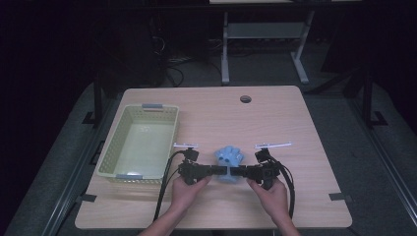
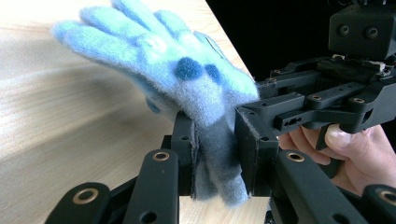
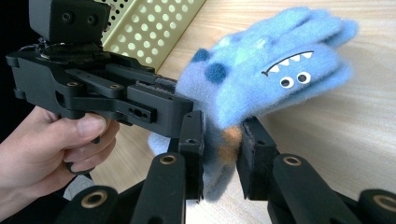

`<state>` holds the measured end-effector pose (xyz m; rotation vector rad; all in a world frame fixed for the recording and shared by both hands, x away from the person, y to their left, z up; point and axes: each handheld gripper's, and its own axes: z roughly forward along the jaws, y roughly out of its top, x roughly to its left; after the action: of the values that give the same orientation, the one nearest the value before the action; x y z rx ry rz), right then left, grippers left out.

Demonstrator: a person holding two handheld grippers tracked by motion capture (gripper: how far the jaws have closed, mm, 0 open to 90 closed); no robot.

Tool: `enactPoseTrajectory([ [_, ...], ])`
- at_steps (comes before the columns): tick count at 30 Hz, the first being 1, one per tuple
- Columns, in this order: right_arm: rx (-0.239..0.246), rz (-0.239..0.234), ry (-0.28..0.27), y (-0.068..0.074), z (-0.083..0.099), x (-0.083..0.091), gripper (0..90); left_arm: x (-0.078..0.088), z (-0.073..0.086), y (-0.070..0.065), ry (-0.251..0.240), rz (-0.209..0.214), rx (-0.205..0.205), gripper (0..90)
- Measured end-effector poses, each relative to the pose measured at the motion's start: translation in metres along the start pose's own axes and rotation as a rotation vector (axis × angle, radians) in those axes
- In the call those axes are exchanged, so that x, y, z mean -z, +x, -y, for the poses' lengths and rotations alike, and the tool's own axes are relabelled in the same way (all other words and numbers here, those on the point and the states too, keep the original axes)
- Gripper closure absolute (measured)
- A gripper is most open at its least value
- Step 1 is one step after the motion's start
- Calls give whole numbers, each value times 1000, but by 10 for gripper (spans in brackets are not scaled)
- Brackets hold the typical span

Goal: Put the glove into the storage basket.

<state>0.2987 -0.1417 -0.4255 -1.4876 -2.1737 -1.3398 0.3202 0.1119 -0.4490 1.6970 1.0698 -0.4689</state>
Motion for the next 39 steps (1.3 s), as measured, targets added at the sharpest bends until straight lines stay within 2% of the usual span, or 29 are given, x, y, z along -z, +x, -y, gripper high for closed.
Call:
enactPoseTrajectory([
  [9, 7, -8, 6, 6, -5, 3, 734, 5, -2, -2, -7, 9, 1, 700],
  [25, 30, -37, -3, 19, -21, 4, 732, 25, -15, -8, -21, 18, -43, 700],
  [39, 67, -65, 6, 35, -42, 0, 732, 49, -28, -10, -45, 33, -36, 701],
])
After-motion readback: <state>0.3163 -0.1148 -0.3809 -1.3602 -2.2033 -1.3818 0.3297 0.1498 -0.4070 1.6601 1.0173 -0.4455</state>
